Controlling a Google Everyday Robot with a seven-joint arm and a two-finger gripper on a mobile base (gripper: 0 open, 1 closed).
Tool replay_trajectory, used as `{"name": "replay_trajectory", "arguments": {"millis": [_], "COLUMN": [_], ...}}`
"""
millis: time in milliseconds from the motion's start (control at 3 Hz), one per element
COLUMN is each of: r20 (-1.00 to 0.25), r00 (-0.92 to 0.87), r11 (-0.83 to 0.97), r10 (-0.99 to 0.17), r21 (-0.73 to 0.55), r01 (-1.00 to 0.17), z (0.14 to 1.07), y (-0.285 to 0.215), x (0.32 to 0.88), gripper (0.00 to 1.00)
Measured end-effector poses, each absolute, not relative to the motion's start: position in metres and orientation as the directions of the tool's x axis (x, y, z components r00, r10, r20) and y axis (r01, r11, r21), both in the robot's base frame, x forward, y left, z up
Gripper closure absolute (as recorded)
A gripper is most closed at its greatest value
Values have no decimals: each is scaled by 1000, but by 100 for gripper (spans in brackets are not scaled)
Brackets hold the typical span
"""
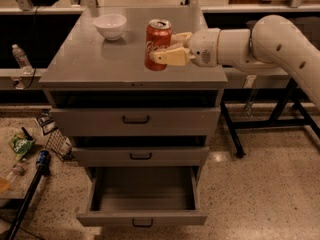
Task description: Place coke can into bottom drawer
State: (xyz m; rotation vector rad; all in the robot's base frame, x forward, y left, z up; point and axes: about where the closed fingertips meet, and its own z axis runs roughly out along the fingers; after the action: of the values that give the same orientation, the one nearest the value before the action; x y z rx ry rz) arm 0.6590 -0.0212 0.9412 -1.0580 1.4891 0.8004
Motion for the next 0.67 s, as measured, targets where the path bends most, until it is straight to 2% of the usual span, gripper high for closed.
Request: {"name": "replay_trajectory", "arguments": {"millis": [667], "r20": [-959], "r00": [-79], "r11": [407], "r10": [-271], "r21": [-40], "r01": [-912], "z": [879], "y": [-37], "x": [580], "gripper": [100]}}
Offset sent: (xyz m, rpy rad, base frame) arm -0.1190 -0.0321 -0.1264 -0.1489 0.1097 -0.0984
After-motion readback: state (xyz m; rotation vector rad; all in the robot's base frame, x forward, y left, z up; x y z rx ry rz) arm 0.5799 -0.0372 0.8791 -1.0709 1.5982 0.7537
